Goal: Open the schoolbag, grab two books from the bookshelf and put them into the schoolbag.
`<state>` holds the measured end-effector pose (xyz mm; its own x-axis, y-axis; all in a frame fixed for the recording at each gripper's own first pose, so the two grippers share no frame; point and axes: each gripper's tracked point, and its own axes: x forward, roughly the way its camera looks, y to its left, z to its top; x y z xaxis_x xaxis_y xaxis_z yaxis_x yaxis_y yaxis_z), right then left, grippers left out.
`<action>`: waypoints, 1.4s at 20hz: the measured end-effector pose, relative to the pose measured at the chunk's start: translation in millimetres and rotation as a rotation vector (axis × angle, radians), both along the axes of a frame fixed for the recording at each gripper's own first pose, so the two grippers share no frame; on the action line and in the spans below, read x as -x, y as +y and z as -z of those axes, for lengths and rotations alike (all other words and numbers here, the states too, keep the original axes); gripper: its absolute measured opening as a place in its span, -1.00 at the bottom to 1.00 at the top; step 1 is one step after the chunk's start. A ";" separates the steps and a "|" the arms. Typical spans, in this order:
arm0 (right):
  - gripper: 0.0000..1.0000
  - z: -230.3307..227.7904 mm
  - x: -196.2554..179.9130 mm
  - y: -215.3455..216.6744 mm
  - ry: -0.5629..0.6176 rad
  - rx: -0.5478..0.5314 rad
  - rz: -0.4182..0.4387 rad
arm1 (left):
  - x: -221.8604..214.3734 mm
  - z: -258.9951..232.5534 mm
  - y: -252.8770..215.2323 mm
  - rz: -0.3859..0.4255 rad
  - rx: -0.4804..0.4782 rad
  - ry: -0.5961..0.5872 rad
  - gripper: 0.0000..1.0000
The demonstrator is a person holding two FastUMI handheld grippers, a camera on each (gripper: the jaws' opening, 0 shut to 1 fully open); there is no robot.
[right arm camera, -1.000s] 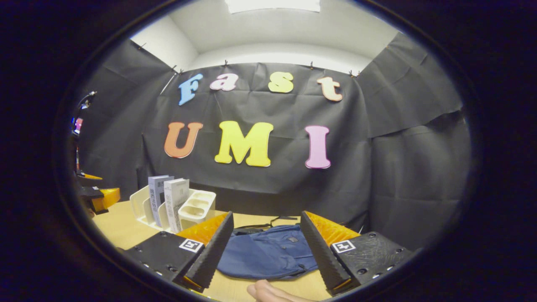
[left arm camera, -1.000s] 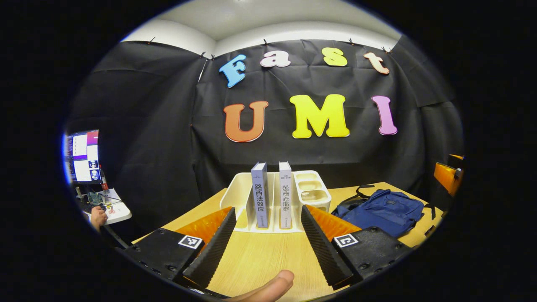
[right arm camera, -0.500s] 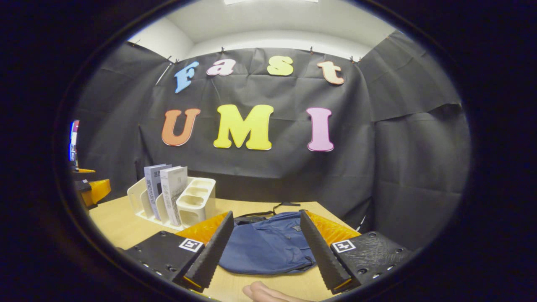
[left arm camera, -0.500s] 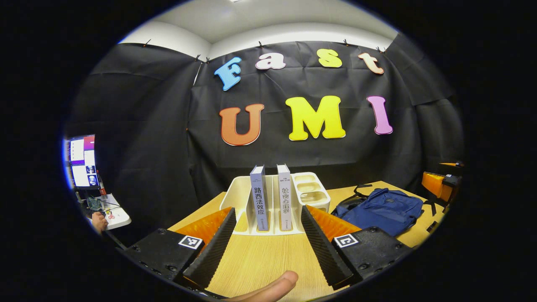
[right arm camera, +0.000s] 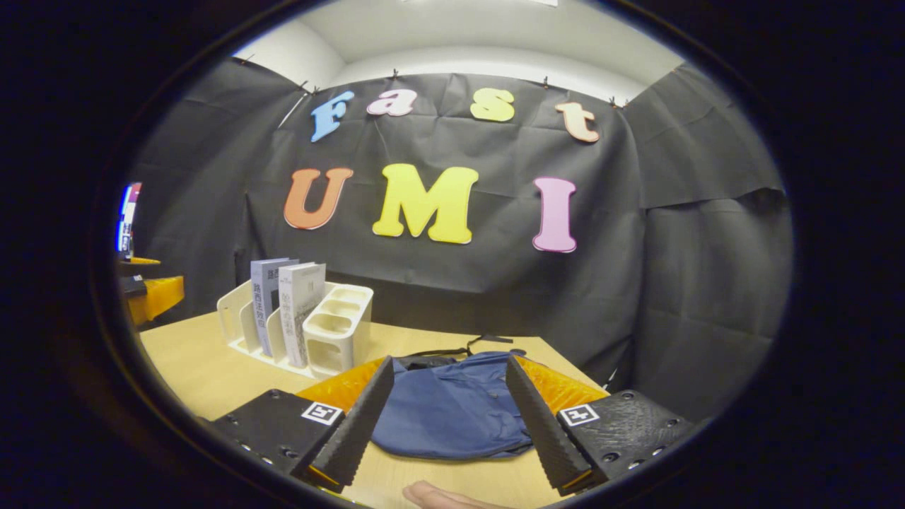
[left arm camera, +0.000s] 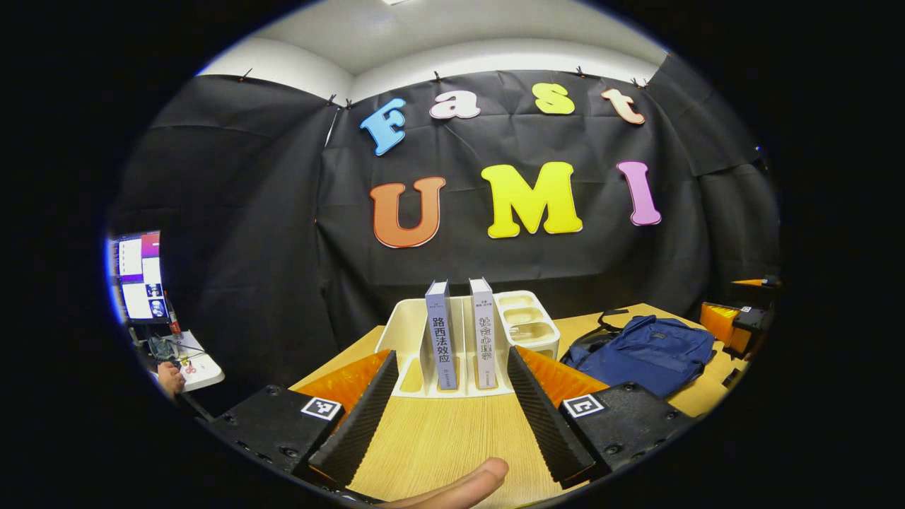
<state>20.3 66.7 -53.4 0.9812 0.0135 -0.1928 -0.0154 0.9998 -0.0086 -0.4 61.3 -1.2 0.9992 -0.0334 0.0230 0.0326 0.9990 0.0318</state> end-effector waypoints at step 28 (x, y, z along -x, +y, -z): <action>0.96 189.4 -79.3 97.8 0.469 0.424 -0.119 | -14.3 13.5 35.4 -0.051 0.015 0.034 0.95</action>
